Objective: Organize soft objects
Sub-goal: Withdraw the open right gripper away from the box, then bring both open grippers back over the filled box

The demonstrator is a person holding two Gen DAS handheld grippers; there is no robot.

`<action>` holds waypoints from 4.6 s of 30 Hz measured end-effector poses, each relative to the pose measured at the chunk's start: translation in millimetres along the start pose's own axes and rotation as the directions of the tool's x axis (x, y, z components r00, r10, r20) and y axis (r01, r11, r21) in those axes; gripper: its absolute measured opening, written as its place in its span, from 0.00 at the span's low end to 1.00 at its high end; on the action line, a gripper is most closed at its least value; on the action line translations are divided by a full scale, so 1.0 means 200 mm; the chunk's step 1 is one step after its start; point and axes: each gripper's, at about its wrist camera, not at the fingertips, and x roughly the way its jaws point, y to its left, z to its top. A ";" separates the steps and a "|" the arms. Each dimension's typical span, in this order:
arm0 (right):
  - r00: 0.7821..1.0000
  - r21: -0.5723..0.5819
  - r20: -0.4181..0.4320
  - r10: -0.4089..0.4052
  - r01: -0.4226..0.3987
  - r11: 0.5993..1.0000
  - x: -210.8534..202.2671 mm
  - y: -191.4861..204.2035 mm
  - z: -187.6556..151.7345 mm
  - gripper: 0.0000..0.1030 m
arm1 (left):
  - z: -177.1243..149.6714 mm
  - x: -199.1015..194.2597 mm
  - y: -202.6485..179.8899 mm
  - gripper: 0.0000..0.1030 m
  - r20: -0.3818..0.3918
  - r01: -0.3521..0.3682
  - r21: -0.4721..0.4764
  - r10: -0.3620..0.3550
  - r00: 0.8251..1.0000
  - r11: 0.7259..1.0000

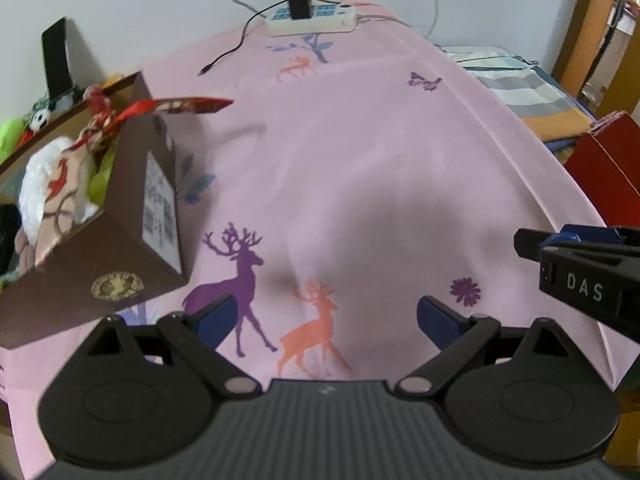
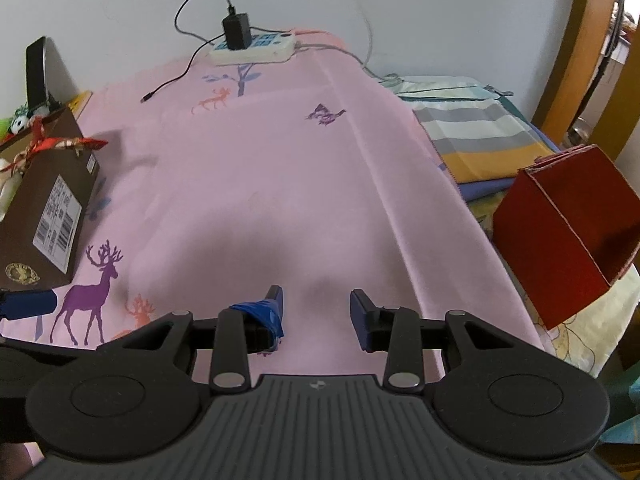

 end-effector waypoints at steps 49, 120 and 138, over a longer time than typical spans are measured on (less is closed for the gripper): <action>0.993 -0.141 -0.108 0.048 -0.063 0.988 0.03 0.70 0.01 0.21 | -0.11 -0.06 0.66 0.95 -0.039 -0.095 -0.138 0.091 0.995 0.986; 0.957 -0.051 0.206 0.206 -0.199 0.979 -0.03 1.12 0.38 0.19 | 0.22 -0.10 1.19 0.96 0.110 -0.080 -0.171 0.100 0.989 0.982; 0.953 -0.071 0.220 0.209 -0.198 0.978 -0.14 1.12 0.34 0.19 | 0.18 -0.26 1.18 0.95 0.156 -0.116 -0.192 0.147 0.977 0.974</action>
